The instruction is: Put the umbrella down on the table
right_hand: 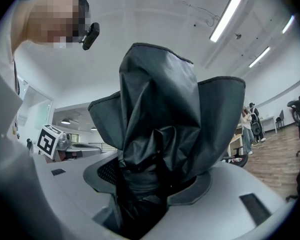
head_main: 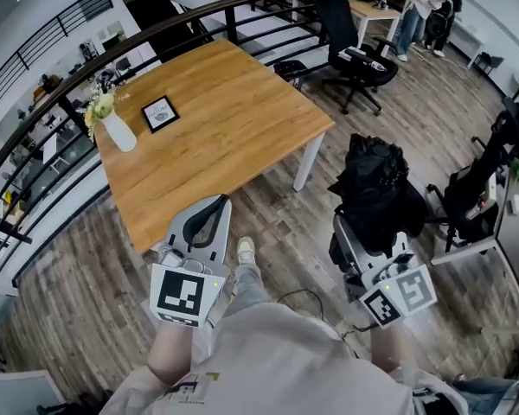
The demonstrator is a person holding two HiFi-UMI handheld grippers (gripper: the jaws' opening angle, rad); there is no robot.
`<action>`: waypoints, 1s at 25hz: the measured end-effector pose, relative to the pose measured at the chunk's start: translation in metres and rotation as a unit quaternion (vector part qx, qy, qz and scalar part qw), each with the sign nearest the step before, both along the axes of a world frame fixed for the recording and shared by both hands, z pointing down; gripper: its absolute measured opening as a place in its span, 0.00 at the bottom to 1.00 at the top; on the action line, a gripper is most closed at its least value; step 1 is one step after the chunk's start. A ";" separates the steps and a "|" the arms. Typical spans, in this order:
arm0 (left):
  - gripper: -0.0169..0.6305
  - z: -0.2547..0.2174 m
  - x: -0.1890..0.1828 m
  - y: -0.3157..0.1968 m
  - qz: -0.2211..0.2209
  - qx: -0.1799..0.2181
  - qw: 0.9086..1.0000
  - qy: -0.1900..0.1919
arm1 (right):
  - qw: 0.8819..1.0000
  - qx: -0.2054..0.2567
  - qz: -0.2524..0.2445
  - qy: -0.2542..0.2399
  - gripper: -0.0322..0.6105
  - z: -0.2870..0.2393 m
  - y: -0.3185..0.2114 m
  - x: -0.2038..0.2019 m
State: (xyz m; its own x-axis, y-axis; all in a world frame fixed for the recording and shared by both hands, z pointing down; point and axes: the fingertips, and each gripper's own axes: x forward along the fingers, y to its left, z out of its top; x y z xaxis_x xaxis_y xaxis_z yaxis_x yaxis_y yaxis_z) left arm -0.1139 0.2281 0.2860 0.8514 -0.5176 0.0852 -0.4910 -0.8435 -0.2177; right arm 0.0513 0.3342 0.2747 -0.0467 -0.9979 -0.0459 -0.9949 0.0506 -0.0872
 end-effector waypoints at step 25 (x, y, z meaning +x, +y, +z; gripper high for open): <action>0.05 0.035 0.080 -0.390 0.020 -0.021 0.999 -0.029 | 0.994 -0.099 0.016 -0.033 0.47 0.046 -0.400 0.083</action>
State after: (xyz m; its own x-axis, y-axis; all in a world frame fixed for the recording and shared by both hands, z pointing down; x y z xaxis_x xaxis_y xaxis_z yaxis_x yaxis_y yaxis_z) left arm -0.0337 -0.1615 0.3209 0.8641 -0.4786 0.1558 -0.4445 -0.8709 -0.2098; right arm 0.1341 -0.0656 0.3204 -0.0179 -0.9885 0.1501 -0.9876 -0.0059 -0.1567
